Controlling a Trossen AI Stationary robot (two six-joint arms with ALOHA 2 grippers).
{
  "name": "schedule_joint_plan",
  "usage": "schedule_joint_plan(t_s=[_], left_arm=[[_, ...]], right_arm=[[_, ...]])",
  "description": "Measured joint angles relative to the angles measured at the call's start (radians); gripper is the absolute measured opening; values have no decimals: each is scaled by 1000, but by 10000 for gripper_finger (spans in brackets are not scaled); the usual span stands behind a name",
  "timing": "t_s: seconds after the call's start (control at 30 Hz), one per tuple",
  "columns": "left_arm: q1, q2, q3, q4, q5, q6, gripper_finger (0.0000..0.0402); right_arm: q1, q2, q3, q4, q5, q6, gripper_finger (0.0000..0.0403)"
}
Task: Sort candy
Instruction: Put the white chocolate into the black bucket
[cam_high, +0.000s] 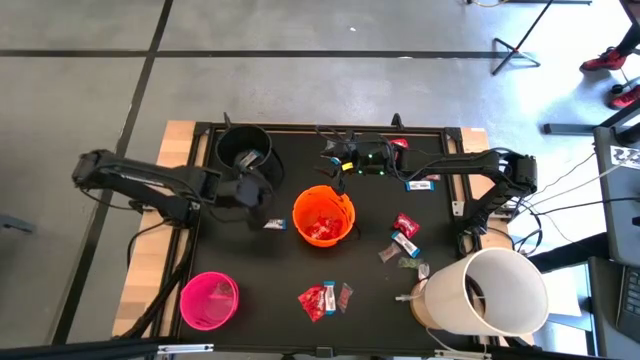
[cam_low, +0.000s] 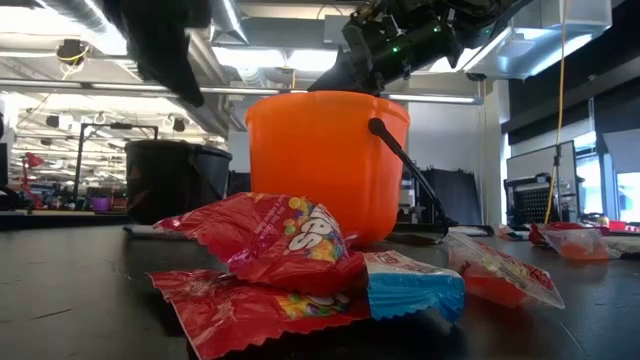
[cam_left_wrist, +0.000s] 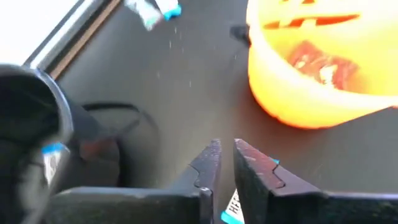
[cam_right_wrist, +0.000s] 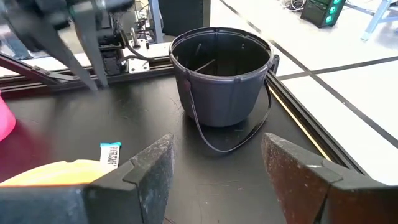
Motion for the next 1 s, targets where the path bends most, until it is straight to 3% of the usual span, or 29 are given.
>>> schedule_joint_plan(t_s=[0.23, 0.5, 0.73, 1.0], left_arm=[[12, 17, -27, 9, 114, 55, 34], [-4, 183, -221, 283, 236, 72, 120], [-4, 349, -278, 496, 268, 98, 197], [-4, 482, -271, 544, 236, 70, 214]], right_arm=[[0, 0, 0, 0, 0, 0, 239], [0, 0, 0, 1, 0, 0, 239], [0, 0, 0, 1, 0, 11, 239], [0, 0, 0, -1, 0, 26, 239]])
